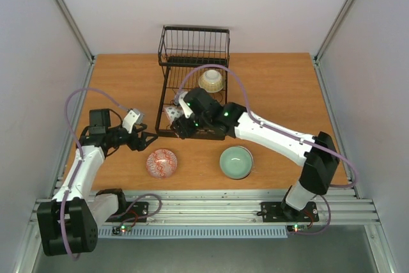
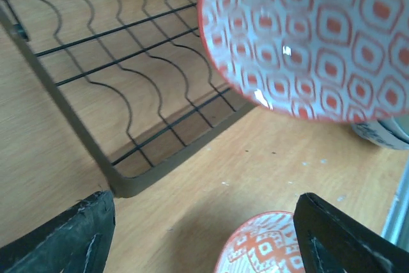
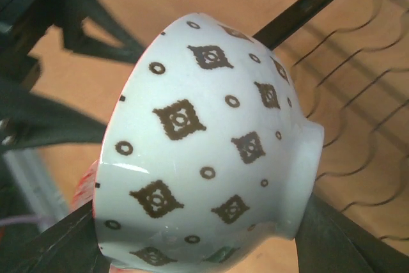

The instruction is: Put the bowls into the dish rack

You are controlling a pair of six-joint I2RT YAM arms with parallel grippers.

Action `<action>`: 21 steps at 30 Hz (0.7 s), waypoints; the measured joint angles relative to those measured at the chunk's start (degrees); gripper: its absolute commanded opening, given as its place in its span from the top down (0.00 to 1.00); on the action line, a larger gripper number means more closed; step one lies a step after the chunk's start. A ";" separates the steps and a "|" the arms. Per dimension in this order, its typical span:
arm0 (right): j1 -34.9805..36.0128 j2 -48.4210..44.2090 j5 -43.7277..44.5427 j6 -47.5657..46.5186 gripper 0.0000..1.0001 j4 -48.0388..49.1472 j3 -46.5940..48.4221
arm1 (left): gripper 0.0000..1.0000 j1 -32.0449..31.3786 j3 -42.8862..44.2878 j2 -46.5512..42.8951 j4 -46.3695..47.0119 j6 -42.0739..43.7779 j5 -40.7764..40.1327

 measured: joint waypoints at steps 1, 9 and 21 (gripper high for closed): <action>0.00 1.18 2.08 -0.92 0.99 -1.05 2.10 | 0.23 0.00 -0.22 -0.04 0.85 -0.63 -0.98; 0.42 17.05 21.14 -9.57 0.99 -7.91 16.59 | 0.23 0.61 -2.25 -0.81 6.32 -5.20 -6.73; 0.66 35.23 38.69 -25.29 0.99 -13.25 39.10 | 0.24 1.51 -3.37 -2.14 8.90 -6.82 -7.48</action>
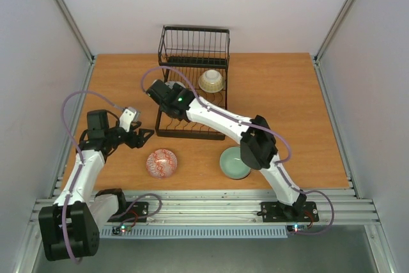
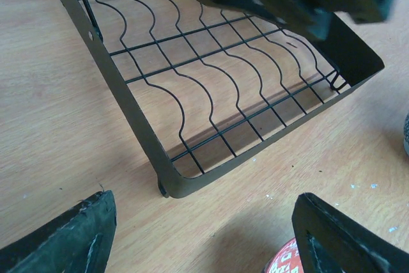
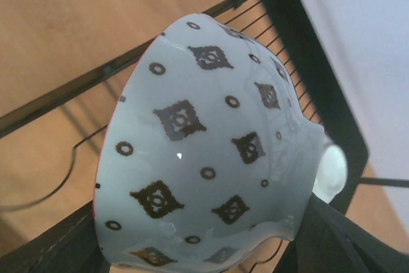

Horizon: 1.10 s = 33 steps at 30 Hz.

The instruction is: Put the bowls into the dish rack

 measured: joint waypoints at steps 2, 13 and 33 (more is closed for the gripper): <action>0.00 3.34 3.17 -3.37 0.99 0.13 4.37 | 0.24 0.00 -0.24 -0.09 0.26 0.02 0.02; -3.17 18.80 15.02 -22.16 0.99 8.55 12.50 | 0.25 0.00 -0.90 -0.70 0.76 0.24 0.33; -8.79 30.93 17.84 -36.59 0.80 21.24 23.85 | 0.25 0.00 -1.62 -0.55 1.40 0.81 0.52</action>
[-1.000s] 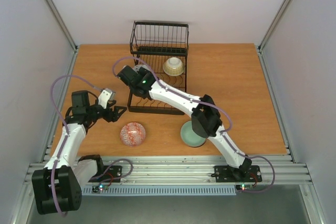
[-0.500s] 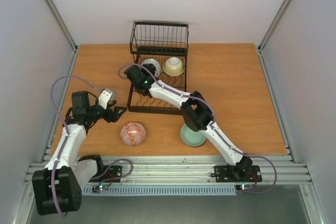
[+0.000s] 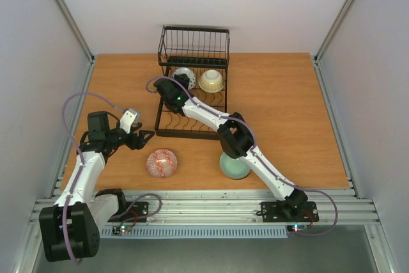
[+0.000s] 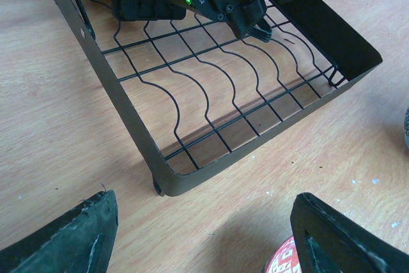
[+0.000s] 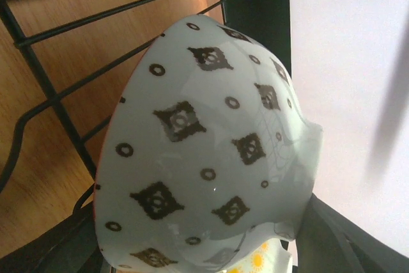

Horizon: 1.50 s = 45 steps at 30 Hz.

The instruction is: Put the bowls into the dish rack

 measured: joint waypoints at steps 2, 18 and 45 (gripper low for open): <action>-0.04 0.02 -0.07 0.02 0.68 0.00 0.04 | 0.25 0.00 -0.02 0.00 0.04 0.15 0.00; -1.03 -1.05 -1.18 7.13 0.01 -5.55 0.37 | 0.25 0.00 -0.48 0.02 0.28 1.31 -0.04; 5.25 -38.34 -18.43 38.69 0.31 -20.37 -31.65 | 0.26 0.00 -0.66 0.04 0.28 1.60 0.04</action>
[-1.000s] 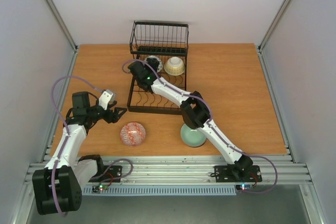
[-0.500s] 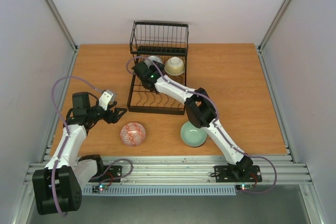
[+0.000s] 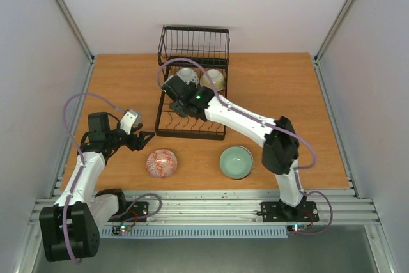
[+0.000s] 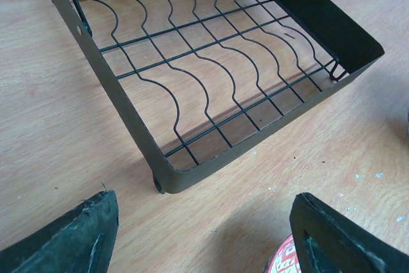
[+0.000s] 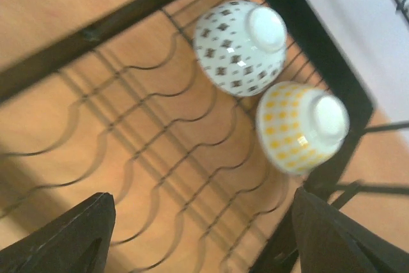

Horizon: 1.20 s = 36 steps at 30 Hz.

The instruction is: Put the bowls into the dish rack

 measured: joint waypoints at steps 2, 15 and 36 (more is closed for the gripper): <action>1.05 -5.49 -4.37 4.72 0.47 0.22 -4.61 | 0.26 0.00 0.00 0.07 -0.02 0.02 0.02; 3.23 -17.77 -30.42 22.95 0.60 7.21 -32.00 | 0.26 0.00 0.00 2.32 0.02 0.24 0.09; 8.41 -13.33 -38.38 30.14 0.60 15.67 -34.64 | 0.26 0.00 0.00 2.56 0.04 0.83 0.17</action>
